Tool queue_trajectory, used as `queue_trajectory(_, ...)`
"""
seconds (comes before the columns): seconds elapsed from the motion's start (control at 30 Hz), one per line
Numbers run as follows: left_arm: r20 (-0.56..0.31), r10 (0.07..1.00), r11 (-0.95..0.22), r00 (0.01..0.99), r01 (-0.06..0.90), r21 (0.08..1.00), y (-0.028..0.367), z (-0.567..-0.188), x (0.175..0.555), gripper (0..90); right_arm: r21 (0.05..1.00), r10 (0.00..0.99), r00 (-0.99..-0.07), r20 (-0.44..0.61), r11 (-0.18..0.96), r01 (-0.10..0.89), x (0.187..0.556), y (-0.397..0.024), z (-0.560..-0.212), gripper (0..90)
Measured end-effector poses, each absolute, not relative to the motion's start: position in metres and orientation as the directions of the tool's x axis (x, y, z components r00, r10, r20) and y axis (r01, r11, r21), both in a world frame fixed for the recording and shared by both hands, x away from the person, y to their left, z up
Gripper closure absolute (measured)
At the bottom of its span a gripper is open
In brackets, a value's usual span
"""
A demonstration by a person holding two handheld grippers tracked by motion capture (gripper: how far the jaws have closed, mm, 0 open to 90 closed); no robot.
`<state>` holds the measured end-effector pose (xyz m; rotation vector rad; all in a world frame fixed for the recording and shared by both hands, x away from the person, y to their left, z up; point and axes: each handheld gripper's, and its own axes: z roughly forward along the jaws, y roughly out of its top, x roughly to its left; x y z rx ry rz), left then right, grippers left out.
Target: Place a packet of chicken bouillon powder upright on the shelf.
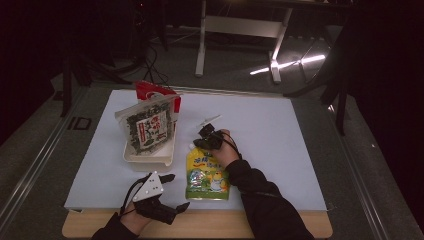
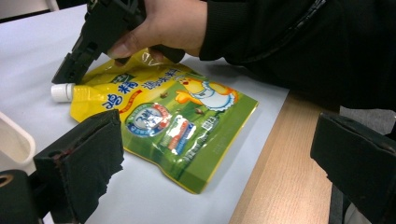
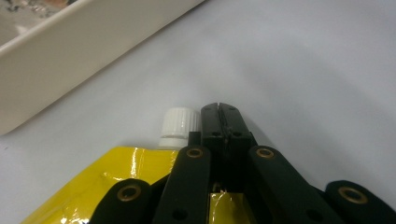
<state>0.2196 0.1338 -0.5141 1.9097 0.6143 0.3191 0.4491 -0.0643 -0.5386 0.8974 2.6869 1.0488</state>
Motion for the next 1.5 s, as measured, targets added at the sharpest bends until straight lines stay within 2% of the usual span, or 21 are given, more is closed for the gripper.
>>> queue_trajectory(0.2,-0.06,0.551,-0.313,0.833,0.273,0.91,0.133,-0.515,0.22,3.4,0.654,0.561,-0.823,0.087,0.591,0.472,0.442,-0.065,-0.539,89.5)
queue_trajectory(0.5,-0.061,0.545,-0.318,0.836,0.273,0.908,0.132,-0.516,0.22,3.4,0.664,0.575,-0.815,0.076,0.581,0.471,0.444,-0.073,-0.53,80.6)
queue_trajectory(0.9,-0.058,0.538,-0.319,0.841,0.267,0.91,0.13,-0.517,0.221,3.4,0.682,0.577,-0.816,0.044,0.58,0.446,0.43,-0.106,-0.501,72.0)
queue_trajectory(1.3,-0.063,0.536,-0.315,0.842,0.269,0.91,0.13,-0.517,0.224,3.5,0.698,0.557,-0.83,0.024,0.585,0.412,0.401,-0.142,-0.486,66.4)
queue_trajectory(1.5,-0.062,0.537,-0.318,0.842,0.27,0.909,0.129,-0.518,0.224,3.5,0.694,0.578,-0.816,0.01,0.584,0.421,0.395,-0.162,-0.481,62.6)
